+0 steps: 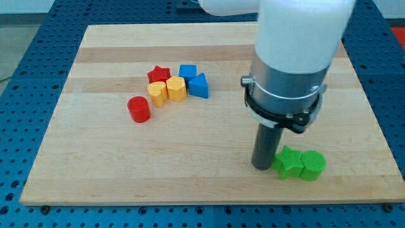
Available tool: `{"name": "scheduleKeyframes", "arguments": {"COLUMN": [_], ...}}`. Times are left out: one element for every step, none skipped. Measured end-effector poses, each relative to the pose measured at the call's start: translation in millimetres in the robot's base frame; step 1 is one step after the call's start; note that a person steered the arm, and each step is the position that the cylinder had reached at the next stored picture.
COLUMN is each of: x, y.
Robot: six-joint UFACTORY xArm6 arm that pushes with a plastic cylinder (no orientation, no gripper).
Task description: Move the yellow hexagon and blue triangle towards right
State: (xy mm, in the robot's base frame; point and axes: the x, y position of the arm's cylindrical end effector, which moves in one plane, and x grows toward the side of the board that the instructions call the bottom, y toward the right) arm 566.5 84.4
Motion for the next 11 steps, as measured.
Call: {"name": "scheduleKeyframes", "arguments": {"x": [0,0,0,-4,-19,-20,-20,-20,-25,-30,-31], "y": [4,3,3,-27,-82,-85,-85,-85,-114,-166,-224]}}
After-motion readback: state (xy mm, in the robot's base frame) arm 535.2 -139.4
